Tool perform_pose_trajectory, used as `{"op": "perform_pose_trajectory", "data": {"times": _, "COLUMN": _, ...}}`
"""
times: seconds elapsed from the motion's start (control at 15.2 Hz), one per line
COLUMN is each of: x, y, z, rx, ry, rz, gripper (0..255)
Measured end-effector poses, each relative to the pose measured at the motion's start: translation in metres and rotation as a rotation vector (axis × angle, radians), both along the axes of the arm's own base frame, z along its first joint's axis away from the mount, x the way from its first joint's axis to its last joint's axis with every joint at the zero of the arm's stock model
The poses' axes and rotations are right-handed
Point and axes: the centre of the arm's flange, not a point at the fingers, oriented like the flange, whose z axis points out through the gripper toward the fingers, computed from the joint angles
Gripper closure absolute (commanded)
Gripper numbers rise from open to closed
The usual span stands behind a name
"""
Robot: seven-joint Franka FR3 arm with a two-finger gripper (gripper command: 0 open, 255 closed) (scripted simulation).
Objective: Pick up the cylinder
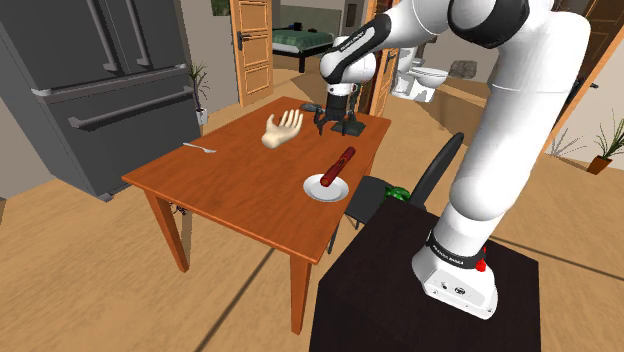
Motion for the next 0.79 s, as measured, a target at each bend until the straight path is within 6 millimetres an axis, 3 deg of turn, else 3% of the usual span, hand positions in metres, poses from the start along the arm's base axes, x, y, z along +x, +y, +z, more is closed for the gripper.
{"op": "perform_pose_trajectory", "data": {"times": 0.79, "x": 0.043, "y": -0.106, "z": -0.116, "rx": -0.006, "ry": 0.066, "rz": -0.247, "gripper": 0}}
